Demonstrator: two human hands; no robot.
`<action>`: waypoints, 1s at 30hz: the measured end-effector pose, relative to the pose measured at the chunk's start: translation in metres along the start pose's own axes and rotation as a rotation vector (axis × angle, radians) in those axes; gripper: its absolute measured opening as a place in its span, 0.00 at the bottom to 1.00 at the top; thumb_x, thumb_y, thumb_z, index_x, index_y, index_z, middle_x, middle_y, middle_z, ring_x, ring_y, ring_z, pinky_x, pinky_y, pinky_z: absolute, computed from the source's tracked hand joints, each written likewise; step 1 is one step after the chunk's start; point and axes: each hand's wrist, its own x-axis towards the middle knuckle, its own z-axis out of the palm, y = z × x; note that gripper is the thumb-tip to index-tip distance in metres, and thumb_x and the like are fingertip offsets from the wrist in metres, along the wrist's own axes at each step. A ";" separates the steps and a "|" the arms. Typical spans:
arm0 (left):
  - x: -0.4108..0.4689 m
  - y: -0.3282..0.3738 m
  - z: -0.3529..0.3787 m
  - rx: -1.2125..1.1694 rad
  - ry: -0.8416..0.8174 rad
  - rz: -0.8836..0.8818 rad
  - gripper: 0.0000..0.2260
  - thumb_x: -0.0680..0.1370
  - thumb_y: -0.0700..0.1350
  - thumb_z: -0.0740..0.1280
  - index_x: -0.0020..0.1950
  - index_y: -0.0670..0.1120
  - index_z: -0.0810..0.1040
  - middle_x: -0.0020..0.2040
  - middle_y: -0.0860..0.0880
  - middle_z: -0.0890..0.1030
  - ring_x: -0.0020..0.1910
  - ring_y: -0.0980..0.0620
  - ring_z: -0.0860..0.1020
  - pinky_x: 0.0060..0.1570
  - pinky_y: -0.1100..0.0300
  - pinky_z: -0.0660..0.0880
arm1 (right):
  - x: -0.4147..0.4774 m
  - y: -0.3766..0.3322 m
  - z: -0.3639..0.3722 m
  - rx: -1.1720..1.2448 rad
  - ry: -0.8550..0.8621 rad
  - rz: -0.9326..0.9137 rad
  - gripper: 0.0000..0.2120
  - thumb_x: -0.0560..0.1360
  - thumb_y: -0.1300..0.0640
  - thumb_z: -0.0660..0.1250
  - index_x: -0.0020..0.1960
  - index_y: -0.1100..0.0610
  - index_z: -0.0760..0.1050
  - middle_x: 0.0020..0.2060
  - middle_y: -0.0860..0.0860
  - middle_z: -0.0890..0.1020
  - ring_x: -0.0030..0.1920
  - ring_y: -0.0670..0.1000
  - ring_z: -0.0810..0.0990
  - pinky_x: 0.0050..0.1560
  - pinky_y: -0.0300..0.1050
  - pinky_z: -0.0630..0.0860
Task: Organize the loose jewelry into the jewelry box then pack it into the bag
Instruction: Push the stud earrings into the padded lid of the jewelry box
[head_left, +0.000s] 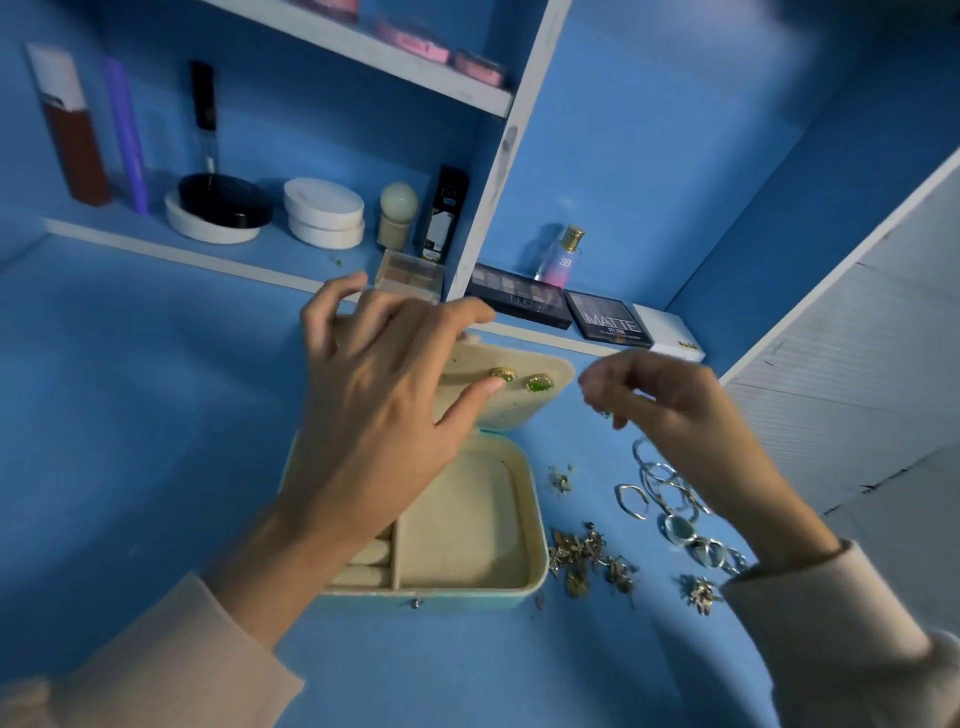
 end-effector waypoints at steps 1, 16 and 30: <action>0.000 0.000 -0.002 -0.007 0.001 0.009 0.14 0.73 0.54 0.71 0.53 0.47 0.78 0.42 0.52 0.81 0.47 0.50 0.74 0.62 0.51 0.60 | 0.004 -0.011 -0.001 0.086 -0.033 -0.010 0.04 0.74 0.63 0.67 0.41 0.57 0.79 0.33 0.44 0.81 0.33 0.42 0.75 0.36 0.33 0.72; -0.013 0.000 -0.013 0.011 0.048 0.111 0.10 0.74 0.54 0.71 0.41 0.49 0.79 0.37 0.55 0.80 0.44 0.53 0.74 0.63 0.53 0.60 | 0.033 -0.058 0.008 -0.013 -0.654 -0.038 0.04 0.73 0.66 0.67 0.43 0.60 0.80 0.34 0.52 0.82 0.35 0.48 0.77 0.39 0.36 0.75; -0.013 0.001 -0.013 0.028 0.054 0.099 0.10 0.75 0.54 0.70 0.40 0.49 0.78 0.37 0.55 0.78 0.44 0.52 0.75 0.64 0.52 0.61 | 0.036 -0.056 0.009 -0.034 -0.656 -0.033 0.04 0.72 0.65 0.68 0.44 0.61 0.81 0.34 0.52 0.83 0.35 0.47 0.78 0.39 0.35 0.75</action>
